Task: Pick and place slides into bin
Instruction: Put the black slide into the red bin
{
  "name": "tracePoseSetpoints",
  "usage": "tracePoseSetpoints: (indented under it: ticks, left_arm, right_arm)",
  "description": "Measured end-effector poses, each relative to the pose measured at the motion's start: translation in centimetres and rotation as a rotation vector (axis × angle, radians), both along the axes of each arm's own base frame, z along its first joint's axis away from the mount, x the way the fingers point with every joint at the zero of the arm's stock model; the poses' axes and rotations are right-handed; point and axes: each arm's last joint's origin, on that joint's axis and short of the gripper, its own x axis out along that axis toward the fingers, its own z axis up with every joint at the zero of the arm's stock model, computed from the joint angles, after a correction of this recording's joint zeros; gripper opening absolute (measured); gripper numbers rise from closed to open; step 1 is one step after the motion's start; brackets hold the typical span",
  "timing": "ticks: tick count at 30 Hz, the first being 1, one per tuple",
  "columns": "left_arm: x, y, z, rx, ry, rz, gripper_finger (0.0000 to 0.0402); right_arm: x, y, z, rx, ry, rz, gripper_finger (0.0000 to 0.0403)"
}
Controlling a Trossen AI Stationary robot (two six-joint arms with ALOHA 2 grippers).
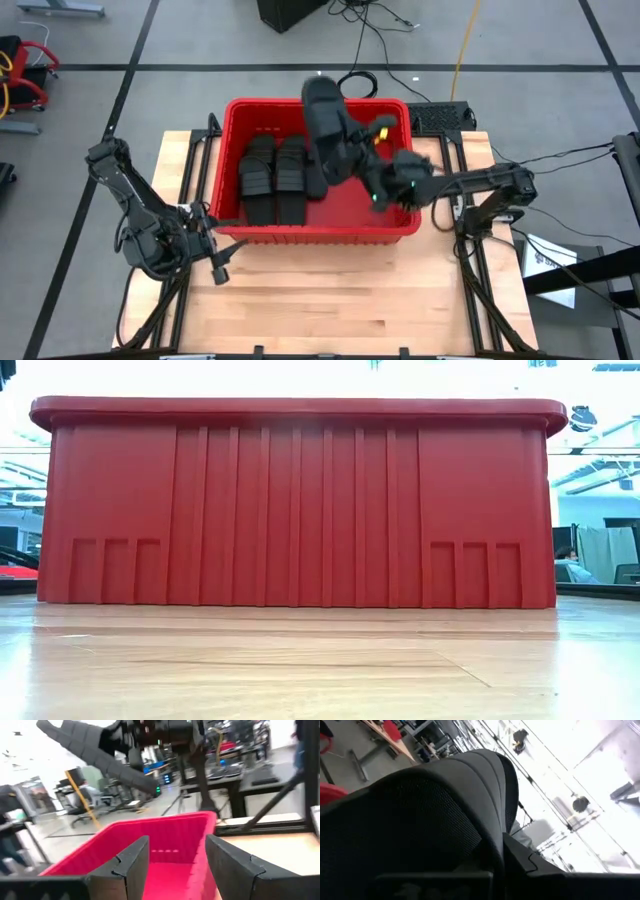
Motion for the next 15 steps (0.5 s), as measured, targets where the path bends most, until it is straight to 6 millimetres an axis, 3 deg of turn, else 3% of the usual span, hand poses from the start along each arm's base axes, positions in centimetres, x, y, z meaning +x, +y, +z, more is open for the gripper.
tracePoseSetpoints:
  ticks: [4, 9, 12, 15]
  left_arm:
    - [0.3, 0.9, 0.3, 0.046, 0.014, 0.046, 0.0200]
    - [0.2, 2.9, 1.4, 0.059, 0.001, 0.110, 0.0200]
    - [-0.3, 4.5, 2.3, 0.047, -0.024, 0.143, 0.0200]
    - [-0.9, 6.3, 3.1, 0.037, -0.048, 0.196, 0.0200]
  right_arm:
    - [-0.7, -1.6, 2.9, 0.014, 0.016, 0.139, 0.0004]
    - [-2.4, -4.7, 5.9, 0.184, 0.036, 0.394, 0.0004]
    - [-3.4, -7.0, 6.7, 0.316, 0.031, 0.507, 0.0004]
    - [-4.2, -9.2, 6.4, 0.393, 0.057, 0.449, 0.0004]
